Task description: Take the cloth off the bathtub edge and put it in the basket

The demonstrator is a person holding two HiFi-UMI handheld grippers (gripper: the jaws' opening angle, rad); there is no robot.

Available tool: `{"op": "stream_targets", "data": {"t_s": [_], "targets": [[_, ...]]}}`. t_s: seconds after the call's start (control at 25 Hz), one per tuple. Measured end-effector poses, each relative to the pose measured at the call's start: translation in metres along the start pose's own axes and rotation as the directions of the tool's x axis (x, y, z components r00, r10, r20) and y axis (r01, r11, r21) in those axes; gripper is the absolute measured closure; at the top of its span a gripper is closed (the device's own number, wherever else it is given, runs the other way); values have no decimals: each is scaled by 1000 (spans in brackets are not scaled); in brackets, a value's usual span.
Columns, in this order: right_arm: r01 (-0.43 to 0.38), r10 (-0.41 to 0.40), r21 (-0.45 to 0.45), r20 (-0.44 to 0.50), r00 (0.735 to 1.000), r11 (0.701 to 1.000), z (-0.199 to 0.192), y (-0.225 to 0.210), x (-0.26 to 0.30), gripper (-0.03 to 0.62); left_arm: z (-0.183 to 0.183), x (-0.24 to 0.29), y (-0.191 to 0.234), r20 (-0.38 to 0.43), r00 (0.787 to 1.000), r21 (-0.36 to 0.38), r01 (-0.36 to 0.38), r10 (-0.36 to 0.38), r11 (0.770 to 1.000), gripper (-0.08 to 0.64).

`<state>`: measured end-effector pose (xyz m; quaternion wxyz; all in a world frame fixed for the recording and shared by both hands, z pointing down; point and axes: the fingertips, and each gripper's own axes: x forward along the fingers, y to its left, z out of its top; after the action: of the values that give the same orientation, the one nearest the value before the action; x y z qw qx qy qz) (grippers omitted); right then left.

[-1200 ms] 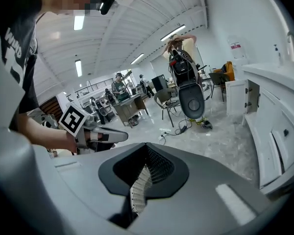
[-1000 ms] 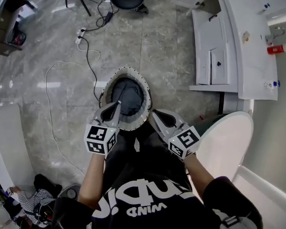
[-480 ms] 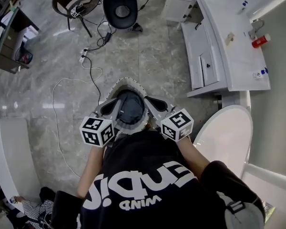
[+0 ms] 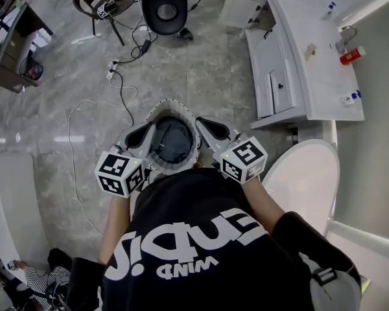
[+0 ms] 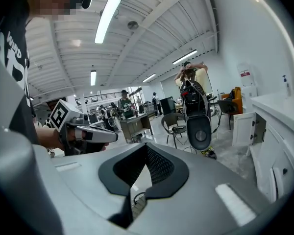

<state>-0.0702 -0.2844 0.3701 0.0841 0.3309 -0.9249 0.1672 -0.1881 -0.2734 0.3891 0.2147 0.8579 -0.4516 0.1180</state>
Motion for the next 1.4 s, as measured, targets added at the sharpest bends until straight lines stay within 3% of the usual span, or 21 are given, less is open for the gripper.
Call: {"op": "stream_targets", "data": {"t_s": [0.2, 0.44, 0.96, 1.4], "targets": [[3, -2, -47, 11, 1000, 999, 16, -1, -9, 583, 19, -15, -5, 67, 998, 77, 14, -19, 997, 563], [27, -24, -53, 47, 999, 998, 30, -9, -16, 583, 33, -24, -9, 139, 989, 106, 28, -43, 994, 563], [15, -10, -51, 99, 995, 999, 39, -10, -18, 583, 42, -28, -4, 209, 978, 52, 4, -14, 999, 563], [1, 4, -46, 99, 995, 999, 37, -8, -27, 583, 36, -26, -14, 203, 979, 28, 13, -19, 1000, 563]]}}
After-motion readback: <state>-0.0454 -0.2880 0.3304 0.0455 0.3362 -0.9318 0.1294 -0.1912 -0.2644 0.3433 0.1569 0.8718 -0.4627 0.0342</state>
